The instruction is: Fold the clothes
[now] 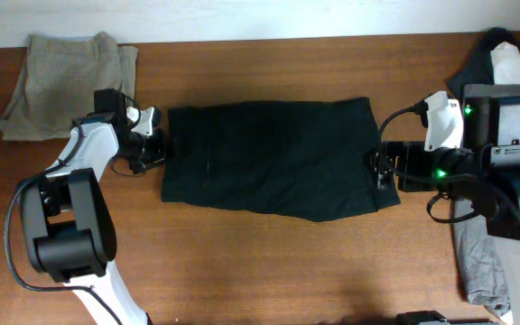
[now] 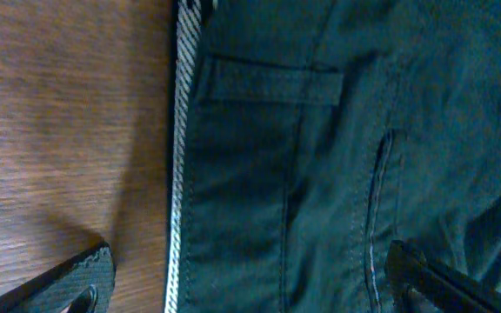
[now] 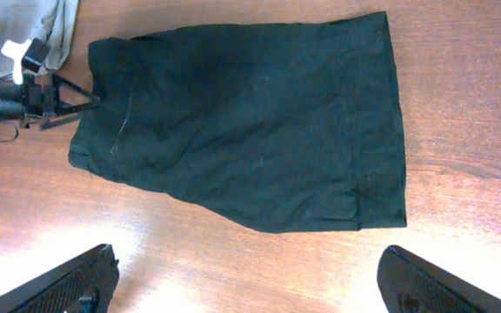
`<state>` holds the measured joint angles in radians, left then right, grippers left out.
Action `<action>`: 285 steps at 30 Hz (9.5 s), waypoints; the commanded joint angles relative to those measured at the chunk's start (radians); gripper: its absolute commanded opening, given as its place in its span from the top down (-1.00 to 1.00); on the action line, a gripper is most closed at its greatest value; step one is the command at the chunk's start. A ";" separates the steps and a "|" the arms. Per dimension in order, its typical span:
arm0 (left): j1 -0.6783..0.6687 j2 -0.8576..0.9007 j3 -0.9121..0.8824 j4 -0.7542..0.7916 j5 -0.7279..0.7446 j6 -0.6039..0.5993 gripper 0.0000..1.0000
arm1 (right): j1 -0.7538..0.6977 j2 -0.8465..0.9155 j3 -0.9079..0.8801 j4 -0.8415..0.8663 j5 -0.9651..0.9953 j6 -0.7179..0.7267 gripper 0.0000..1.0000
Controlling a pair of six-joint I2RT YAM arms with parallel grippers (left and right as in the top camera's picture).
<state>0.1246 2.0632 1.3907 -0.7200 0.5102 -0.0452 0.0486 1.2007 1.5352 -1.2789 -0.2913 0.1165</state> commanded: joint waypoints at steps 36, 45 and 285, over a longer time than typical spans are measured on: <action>-0.274 -0.147 0.512 -0.571 -0.054 0.038 1.00 | 0.195 0.966 0.012 0.428 0.021 0.035 0.40; -0.480 -0.148 0.511 -0.468 -0.009 -0.012 0.99 | 0.201 0.966 0.006 0.445 0.045 0.050 0.85; 0.112 0.336 1.147 -0.182 -0.628 0.382 0.97 | 0.023 0.161 -0.187 -0.012 0.040 0.046 -1.00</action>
<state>0.2039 2.3631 2.5153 -0.9573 -0.1127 0.3553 0.0780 1.3624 1.3376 -1.2755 -0.2596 0.1608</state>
